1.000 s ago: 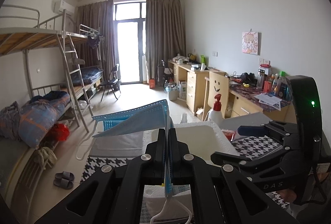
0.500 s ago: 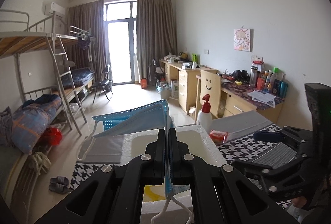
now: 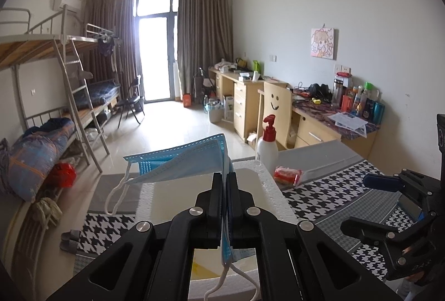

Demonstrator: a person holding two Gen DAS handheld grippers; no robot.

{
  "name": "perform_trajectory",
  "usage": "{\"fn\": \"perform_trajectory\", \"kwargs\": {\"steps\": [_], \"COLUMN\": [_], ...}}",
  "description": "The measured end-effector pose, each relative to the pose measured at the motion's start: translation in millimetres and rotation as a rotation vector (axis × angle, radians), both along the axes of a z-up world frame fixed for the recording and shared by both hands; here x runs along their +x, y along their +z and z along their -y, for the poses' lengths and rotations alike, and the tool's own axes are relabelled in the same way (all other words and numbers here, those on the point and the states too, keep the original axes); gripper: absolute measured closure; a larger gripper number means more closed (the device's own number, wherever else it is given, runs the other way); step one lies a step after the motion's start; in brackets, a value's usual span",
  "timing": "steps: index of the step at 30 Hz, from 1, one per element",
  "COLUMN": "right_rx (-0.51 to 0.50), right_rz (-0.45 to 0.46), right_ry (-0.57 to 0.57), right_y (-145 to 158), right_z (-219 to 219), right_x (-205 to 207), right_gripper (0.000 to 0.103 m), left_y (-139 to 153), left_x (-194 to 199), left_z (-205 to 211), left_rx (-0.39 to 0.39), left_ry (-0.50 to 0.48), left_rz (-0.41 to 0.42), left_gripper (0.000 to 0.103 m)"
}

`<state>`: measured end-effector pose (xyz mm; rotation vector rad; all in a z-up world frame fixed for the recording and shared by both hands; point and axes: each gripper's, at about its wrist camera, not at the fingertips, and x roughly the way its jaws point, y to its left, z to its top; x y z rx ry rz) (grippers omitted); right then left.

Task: Organize soft objects
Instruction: 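Move the blue mask over the foam box and open the left gripper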

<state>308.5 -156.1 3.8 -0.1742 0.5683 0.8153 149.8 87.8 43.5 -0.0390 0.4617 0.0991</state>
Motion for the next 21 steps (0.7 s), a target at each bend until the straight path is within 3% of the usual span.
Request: {"fn": "perform_trajectory", "kwargs": {"steps": [21], "right_rx": [-0.021], "right_rz": [-0.011], "right_ry": [-0.037], "right_y": [-15], "right_z": [15], "right_x": [6], "right_gripper": [0.011], "left_y": [-21], "left_x": [34], "left_z": [-2], "left_rx": [-0.058], "left_ry": [-0.002], "left_rz": [-0.123], "left_gripper": [0.1]}}
